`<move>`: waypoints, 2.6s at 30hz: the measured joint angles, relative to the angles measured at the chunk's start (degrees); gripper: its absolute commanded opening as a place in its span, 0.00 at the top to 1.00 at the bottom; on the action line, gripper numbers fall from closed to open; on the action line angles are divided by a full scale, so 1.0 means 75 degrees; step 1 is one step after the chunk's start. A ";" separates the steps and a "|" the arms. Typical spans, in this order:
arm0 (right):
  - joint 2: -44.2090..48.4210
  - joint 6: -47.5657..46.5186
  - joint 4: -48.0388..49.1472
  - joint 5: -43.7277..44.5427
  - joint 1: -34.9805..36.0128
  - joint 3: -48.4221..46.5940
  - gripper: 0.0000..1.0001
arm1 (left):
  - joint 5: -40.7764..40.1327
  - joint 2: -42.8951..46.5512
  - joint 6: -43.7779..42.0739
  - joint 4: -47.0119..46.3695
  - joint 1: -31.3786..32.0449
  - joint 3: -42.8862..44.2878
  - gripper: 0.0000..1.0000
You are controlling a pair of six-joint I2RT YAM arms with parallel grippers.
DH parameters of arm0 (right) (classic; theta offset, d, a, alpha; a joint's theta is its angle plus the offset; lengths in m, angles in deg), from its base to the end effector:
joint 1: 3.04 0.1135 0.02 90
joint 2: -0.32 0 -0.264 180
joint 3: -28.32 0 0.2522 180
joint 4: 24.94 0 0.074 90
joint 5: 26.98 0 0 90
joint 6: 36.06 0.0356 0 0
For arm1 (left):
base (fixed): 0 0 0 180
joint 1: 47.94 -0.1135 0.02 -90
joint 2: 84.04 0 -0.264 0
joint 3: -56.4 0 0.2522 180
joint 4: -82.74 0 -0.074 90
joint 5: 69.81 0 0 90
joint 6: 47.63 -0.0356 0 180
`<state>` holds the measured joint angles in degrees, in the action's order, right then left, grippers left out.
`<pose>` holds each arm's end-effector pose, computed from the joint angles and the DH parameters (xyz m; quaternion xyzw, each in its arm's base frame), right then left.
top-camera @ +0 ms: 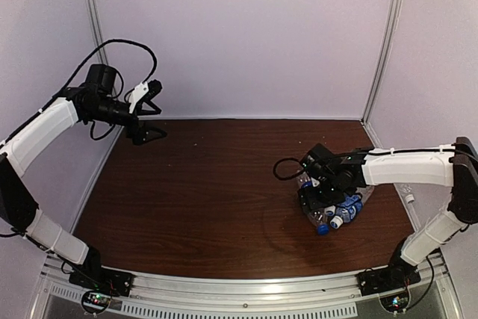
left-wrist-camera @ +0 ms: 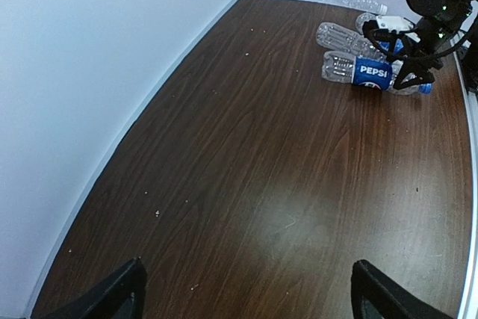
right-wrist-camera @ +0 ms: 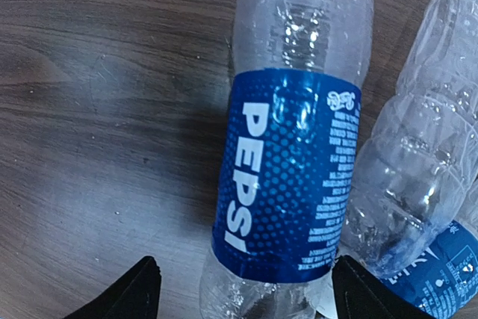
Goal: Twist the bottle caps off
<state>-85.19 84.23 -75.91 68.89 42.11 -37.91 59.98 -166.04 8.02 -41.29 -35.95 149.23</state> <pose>0.1961 0.1919 0.1904 -0.1185 0.9768 0.0649 0.1663 0.2911 -0.0851 0.3505 0.4614 0.7480 -0.2390 0.4130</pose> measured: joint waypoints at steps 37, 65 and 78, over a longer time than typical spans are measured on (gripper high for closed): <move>-0.0892 -0.1008 0.0906 -0.1428 0.0064 -0.1332 0.50 | -0.0568 -0.0067 -0.1174 0.2168 0.0137 0.1539 0.03; -0.1221 -0.0332 0.2381 -0.5616 0.1218 -0.3060 0.56 | -0.5794 0.1314 -0.9320 -0.4849 0.6053 -0.3188 0.03; -0.1221 -0.0402 0.2690 -0.5866 0.1466 -0.3308 0.57 | -0.6828 0.0912 -0.8769 -0.4645 0.5928 -0.2946 0.07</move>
<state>-94.35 81.21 -55.74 24.89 53.10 -62.71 8.77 -159.20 -57.75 -76.13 8.51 127.13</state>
